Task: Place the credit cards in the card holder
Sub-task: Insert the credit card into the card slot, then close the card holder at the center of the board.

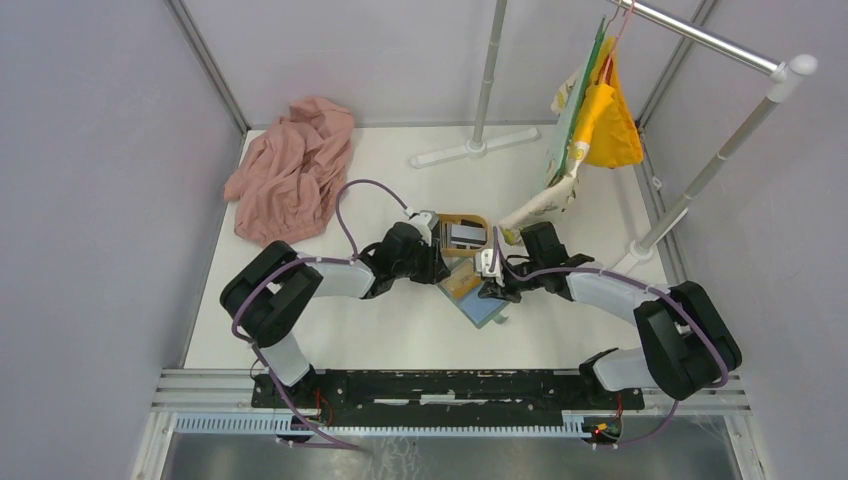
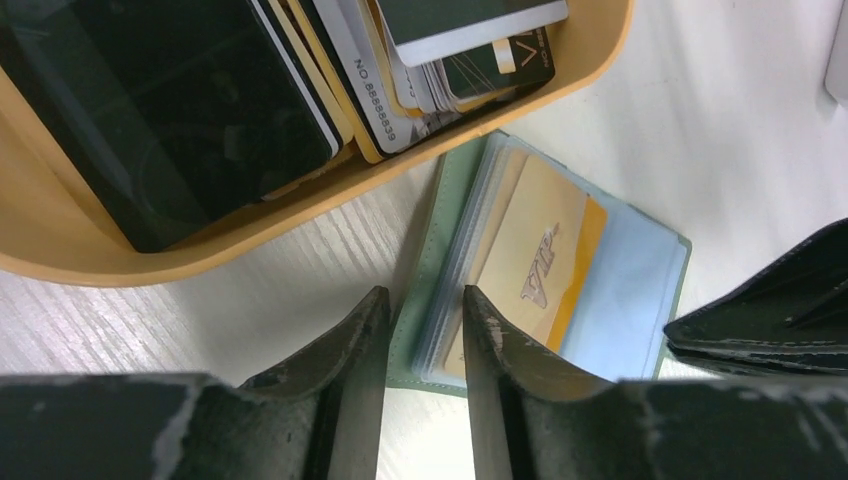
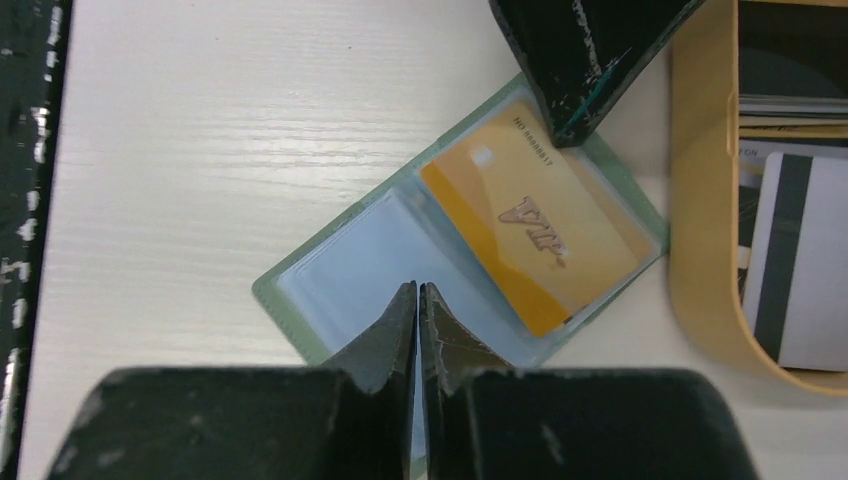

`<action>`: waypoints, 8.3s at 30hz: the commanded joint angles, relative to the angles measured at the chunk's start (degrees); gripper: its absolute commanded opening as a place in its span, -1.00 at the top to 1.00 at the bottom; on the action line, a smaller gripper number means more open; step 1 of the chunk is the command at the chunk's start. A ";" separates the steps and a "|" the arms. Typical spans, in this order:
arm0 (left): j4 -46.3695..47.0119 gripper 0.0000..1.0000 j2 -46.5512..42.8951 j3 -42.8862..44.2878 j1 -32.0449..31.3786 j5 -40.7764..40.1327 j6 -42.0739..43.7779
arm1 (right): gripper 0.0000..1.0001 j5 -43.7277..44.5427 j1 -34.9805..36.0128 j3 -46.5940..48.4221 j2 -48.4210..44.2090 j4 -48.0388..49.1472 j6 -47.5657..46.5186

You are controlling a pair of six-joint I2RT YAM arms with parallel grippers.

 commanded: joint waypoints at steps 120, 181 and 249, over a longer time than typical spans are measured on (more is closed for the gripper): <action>-29.31 0.83 -2.23 20.49 -17.07 -10.88 -0.50 | 0.50 -3.64 -12.11 16.07 -2.44 -25.54 -11.08; -10.05 -0.05 -1.18 13.01 -12.95 8.15 -4.56 | 0.52 7.04 -0.15 1.91 -11.48 -34.40 -53.57; 13.01 0.17 -12.66 -11.79 -16.84 -0.50 -9.96 | -0.43 21.03 2.48 10.31 -8.47 -19.22 -15.23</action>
